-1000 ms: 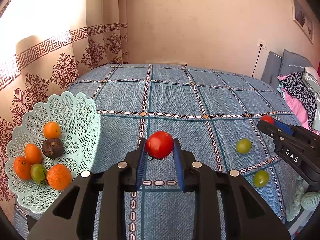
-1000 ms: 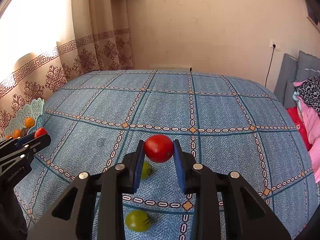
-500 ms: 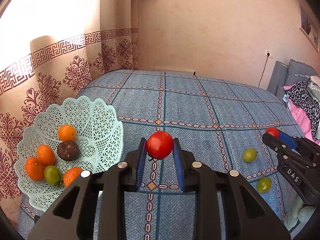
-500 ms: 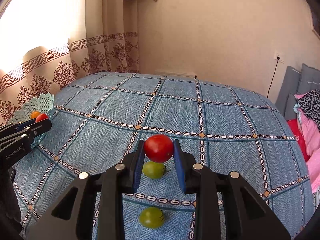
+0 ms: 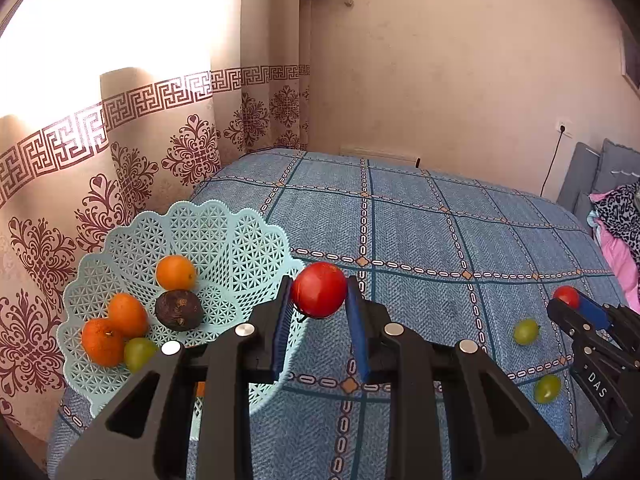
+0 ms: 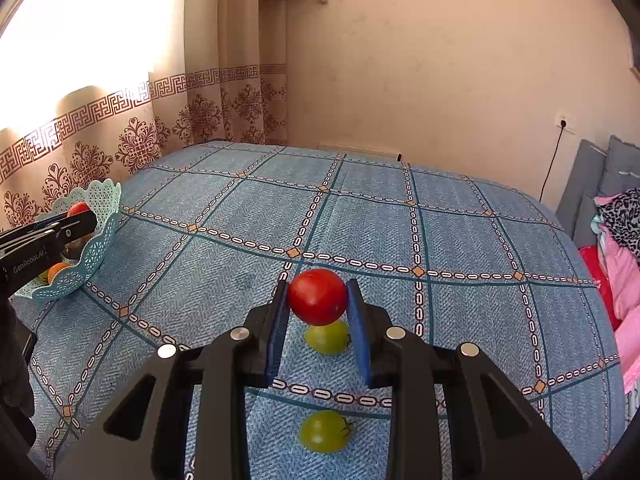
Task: Organize fruits
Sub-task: 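Carry both red tomatoes over the teal basket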
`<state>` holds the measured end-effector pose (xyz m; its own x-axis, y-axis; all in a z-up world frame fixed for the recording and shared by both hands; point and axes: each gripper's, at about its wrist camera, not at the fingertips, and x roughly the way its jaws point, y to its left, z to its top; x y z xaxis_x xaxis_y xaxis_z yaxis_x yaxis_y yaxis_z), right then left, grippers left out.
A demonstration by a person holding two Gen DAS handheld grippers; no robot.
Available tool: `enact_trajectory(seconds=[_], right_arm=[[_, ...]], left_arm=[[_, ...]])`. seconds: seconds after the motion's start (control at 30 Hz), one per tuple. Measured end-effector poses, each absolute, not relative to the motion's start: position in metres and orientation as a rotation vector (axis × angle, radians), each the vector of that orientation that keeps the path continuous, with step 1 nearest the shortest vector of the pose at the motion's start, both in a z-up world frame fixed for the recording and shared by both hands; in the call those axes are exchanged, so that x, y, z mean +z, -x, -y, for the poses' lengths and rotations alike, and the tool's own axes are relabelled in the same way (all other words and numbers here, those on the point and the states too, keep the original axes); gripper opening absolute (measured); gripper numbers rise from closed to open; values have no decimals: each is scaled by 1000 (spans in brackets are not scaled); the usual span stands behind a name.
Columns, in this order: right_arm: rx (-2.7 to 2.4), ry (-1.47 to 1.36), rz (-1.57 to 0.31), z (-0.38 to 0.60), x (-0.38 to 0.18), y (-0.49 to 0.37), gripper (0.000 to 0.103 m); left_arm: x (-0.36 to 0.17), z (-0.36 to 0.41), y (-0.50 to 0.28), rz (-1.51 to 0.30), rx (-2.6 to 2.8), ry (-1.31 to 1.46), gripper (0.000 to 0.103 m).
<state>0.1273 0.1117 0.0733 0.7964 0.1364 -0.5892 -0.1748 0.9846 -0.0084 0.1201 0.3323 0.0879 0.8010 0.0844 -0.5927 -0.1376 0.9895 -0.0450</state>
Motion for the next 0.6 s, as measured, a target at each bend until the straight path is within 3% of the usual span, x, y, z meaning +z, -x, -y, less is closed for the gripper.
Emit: enact_trajectory(seconds=[0.6], right_arm=[[341,59,-583,-159,108,-130,29]], left_arm=[[101,-387,-113,-571,269,165,27]])
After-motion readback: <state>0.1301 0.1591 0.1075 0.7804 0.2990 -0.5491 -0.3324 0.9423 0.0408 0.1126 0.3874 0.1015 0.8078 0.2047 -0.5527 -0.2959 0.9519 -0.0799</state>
